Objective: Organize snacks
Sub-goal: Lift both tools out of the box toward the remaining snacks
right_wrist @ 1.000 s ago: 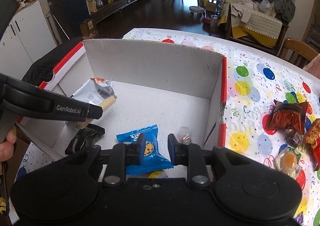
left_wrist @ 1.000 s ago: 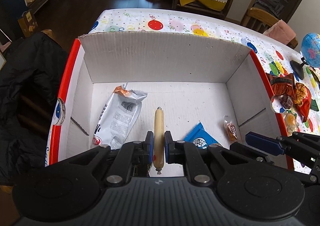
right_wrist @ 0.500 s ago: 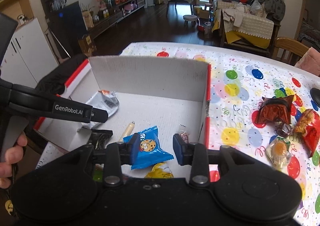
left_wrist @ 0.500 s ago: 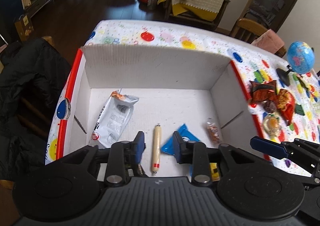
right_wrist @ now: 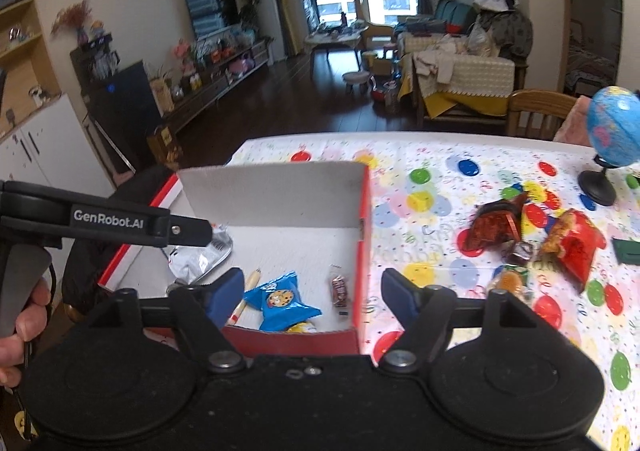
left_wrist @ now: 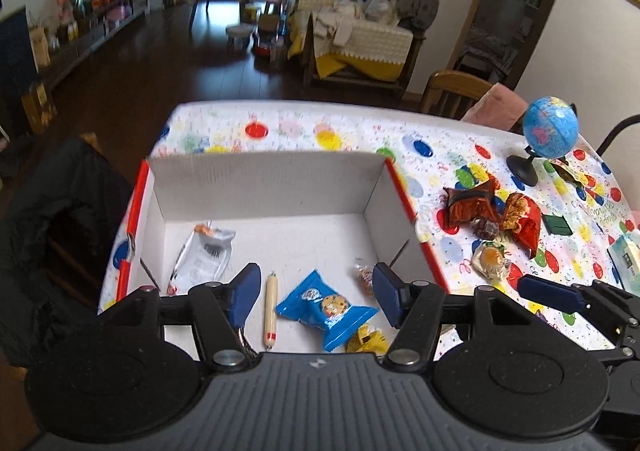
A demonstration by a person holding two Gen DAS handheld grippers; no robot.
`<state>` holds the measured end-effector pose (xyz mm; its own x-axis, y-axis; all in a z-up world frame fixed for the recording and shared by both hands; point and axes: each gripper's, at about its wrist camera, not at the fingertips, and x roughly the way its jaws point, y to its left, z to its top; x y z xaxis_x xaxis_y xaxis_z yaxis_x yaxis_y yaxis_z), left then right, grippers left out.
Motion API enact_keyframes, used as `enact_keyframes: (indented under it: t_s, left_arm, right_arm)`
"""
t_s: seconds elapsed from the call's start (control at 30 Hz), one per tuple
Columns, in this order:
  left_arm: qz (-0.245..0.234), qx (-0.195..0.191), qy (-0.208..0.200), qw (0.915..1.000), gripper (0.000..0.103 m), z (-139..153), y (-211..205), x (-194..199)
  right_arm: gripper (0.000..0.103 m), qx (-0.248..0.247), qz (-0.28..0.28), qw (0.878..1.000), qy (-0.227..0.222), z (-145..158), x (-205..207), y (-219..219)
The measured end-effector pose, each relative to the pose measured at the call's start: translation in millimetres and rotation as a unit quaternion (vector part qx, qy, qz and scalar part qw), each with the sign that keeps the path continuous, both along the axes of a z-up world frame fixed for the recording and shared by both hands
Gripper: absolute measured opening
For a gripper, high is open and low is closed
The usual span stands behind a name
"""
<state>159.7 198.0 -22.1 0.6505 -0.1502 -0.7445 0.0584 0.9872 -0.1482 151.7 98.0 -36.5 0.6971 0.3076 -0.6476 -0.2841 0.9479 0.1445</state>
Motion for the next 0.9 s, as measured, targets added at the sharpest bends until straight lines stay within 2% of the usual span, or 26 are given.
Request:
enact_keyframes:
  t_s: [0.1,0.2,0.37,0.43,0.57,0.7,0.9]
  left_arm:
    - [-0.006,0.006,-0.018,0.9998,0.062,10,-12,-11]
    - [-0.012,-0.002,-0.031,0.9995,0.070,19,-23,-20]
    - [-0.028,-0.004,-0.057,0.9980,0.071,31,-47,-37]
    - [-0.036,-0.004,-0.062,0.9974,0.078,35,-58,-42]
    - [-0.051,-0.010,-0.074,0.9959,0.079,42,-79,-51]
    - [-0.070,-0.037,-0.085,0.9932,0.079,45,-101,-60]
    - [-0.090,-0.066,-0.077,0.9907,0.079,40,-141,-64]
  right_arm:
    - [0.081,0.006,-0.010,1.000,-0.013,6,-9,-12]
    - [0.082,0.017,-0.018,0.999,-0.022,10,-19,-25]
    - [0.082,0.038,-0.038,0.998,-0.032,14,-33,-53]
    - [0.082,0.042,-0.041,0.998,-0.037,15,-38,-64]
    - [0.083,0.051,-0.048,0.997,-0.045,18,-47,-86]
    - [0.083,0.059,-0.054,0.996,-0.049,19,-56,-112]
    - [0.084,0.065,-0.069,0.994,-0.046,20,-65,-155]
